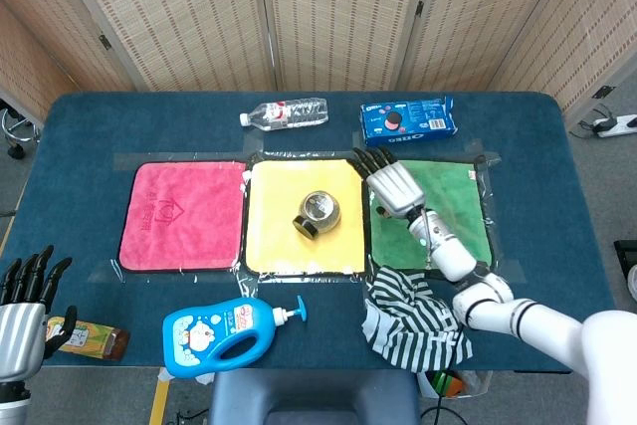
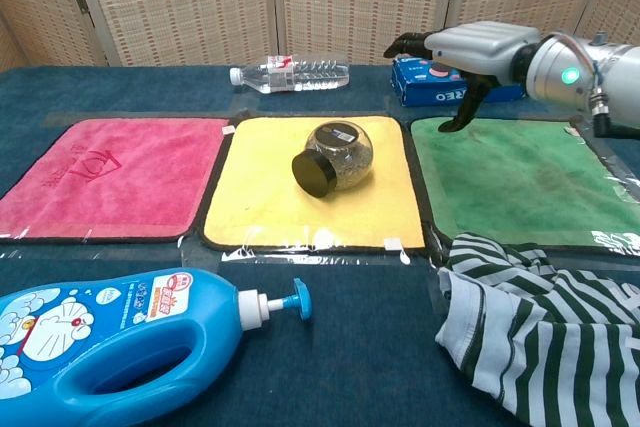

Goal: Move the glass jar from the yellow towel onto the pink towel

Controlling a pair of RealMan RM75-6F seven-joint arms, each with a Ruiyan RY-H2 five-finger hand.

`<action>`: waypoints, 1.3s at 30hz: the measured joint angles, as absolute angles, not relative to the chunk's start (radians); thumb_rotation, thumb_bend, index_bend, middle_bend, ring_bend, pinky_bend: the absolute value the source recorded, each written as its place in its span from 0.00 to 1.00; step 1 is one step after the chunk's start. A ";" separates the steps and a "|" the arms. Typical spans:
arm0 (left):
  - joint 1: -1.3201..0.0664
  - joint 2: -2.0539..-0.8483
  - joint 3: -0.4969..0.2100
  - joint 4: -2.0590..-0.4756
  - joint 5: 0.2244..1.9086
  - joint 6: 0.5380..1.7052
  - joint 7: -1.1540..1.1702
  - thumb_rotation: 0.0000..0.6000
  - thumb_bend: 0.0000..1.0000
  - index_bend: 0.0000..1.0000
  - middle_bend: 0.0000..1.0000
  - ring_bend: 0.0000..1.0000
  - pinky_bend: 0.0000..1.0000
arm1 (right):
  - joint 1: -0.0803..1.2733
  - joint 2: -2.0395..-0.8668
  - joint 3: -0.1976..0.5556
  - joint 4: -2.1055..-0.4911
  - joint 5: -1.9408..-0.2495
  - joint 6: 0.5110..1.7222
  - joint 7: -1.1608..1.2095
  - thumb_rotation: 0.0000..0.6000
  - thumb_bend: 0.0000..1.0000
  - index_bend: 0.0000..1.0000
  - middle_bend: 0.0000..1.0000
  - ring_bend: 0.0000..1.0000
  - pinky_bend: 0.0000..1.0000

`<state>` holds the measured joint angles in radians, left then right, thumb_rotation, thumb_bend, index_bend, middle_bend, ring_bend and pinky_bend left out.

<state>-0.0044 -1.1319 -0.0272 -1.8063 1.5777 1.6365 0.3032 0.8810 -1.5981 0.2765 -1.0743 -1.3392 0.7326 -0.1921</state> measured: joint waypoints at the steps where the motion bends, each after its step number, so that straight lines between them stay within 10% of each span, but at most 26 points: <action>1: -0.003 -1.130 -0.028 -1.808 1.577 1.638 0.303 1.00 0.50 0.16 0.05 0.08 0.00 | 0.894 -1.615 0.277 -1.052 -1.335 0.725 -0.196 1.00 0.20 0.00 0.00 0.00 0.00; 39: 0.048 -1.110 -0.028 -1.753 1.554 1.675 0.224 1.00 0.50 0.16 0.05 0.08 0.00 | 1.198 -2.061 0.303 -0.518 -1.281 0.646 -0.123 1.00 0.17 0.00 0.00 0.00 0.00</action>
<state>0.0478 -1.1096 -0.0282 -1.7528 1.5545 1.6746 0.2236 1.1977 -2.0610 0.3026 -0.5181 -1.2807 0.6456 -0.1234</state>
